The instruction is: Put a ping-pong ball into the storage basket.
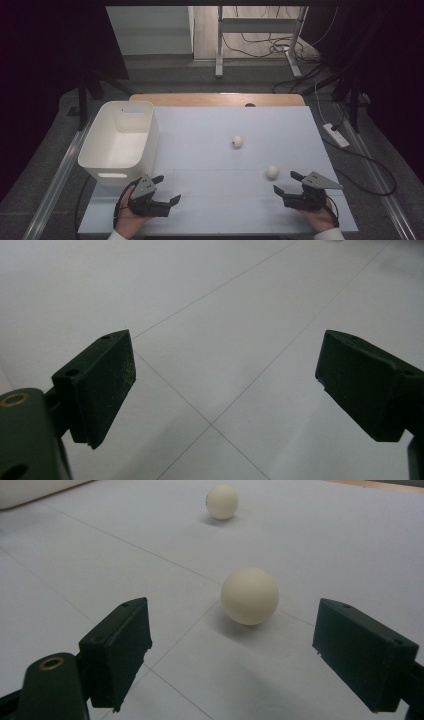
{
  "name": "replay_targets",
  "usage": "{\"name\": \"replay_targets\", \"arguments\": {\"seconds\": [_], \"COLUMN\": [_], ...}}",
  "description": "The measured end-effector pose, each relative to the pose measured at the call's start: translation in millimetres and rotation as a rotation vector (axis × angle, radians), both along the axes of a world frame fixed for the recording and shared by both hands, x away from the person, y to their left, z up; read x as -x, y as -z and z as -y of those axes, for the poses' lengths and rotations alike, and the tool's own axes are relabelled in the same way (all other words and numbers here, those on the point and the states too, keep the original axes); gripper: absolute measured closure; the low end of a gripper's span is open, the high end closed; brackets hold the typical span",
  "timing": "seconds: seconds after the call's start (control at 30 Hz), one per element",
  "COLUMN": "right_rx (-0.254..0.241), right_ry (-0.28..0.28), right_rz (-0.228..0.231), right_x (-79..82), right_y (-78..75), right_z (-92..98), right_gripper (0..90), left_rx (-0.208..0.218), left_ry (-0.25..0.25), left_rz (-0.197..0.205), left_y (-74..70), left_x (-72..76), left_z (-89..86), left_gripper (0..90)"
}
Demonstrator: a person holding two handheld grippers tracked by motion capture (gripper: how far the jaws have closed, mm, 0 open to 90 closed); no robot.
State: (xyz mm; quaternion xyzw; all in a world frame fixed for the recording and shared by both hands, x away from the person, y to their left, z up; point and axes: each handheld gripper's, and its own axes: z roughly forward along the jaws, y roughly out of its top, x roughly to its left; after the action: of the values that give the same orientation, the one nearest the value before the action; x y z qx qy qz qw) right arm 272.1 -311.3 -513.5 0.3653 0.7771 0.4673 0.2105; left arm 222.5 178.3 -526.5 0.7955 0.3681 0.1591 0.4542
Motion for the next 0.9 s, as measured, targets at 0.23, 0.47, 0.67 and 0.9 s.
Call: {"name": "replay_targets", "arguments": {"seconds": [0.23,0.47,0.67,0.9], "right_rx": [0.002,-0.003,-0.003,0.001], "right_ry": [-0.004,-0.004,-0.003,-0.009], "right_rz": [-0.002,-0.003,-0.003,-0.003], "right_x": [-0.5,-1.1,-1.7,-2.7], "right_y": [0.6,0.7,0.9,1.2], "right_z": [-0.3,-0.5,-0.4,-1.1], "right_gripper": [15.7,15.6,15.5,15.5], "left_rx": [-0.016,-0.025,-0.037,-0.033], "left_ry": [0.002,0.015,0.020,0.027], "left_rz": [0.008,0.003,-0.008,-0.009], "left_y": [-4.0,-5.7,-10.3,-13.4], "left_x": [0.5,-0.3,-2.3,-3.8], "left_z": [1.7,5.9,9.3,12.2], "left_gripper": [9.8,9.8,9.8,9.7]}}
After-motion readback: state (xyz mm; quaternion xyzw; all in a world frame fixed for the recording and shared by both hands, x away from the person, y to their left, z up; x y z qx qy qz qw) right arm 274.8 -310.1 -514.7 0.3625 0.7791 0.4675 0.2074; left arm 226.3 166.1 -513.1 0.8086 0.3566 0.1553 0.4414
